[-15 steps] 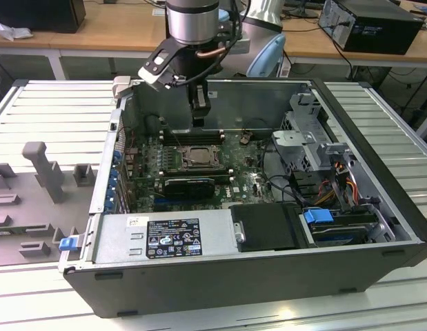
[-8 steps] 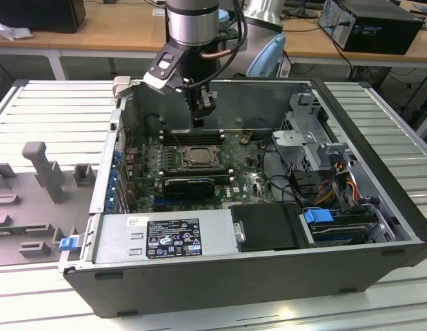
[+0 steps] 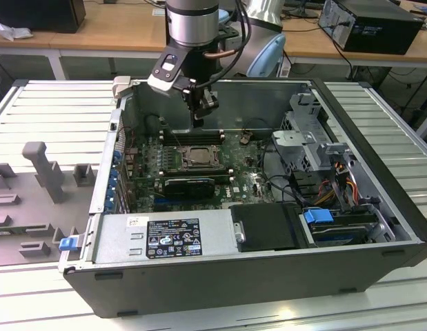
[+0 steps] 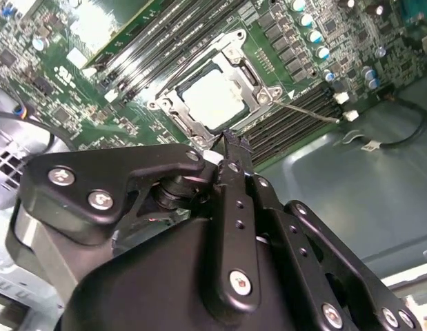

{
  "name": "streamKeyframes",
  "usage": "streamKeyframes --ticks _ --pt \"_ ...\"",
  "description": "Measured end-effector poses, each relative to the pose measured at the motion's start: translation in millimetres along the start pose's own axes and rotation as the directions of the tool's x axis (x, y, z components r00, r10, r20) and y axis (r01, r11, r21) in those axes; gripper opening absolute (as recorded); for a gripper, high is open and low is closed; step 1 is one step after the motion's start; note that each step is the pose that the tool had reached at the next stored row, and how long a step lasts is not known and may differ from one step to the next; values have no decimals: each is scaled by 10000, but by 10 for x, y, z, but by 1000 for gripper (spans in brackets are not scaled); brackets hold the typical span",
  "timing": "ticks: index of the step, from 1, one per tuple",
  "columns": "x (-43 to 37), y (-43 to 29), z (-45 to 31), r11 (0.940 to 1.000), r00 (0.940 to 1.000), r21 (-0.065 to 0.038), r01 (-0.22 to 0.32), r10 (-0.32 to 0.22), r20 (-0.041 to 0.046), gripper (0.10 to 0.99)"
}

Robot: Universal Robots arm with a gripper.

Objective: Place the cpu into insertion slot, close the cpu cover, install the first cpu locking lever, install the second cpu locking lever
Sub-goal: 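Close the cpu cover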

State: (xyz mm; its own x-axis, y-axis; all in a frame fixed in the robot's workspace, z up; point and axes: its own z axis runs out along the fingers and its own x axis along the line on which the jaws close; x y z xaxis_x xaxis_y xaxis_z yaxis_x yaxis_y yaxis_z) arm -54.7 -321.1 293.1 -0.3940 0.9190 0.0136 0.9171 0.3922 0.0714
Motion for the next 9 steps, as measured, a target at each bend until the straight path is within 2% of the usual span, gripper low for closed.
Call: streamKeyframes --ticks 4,6,9 --pt "0 0 0 9982 9982 7 600 -600 -43 106" --pt "0 0 0 9946 9945 10 1041 -1041 -75 106" --pt "0 0 0 9897 9897 12 1430 -1429 -104 106"
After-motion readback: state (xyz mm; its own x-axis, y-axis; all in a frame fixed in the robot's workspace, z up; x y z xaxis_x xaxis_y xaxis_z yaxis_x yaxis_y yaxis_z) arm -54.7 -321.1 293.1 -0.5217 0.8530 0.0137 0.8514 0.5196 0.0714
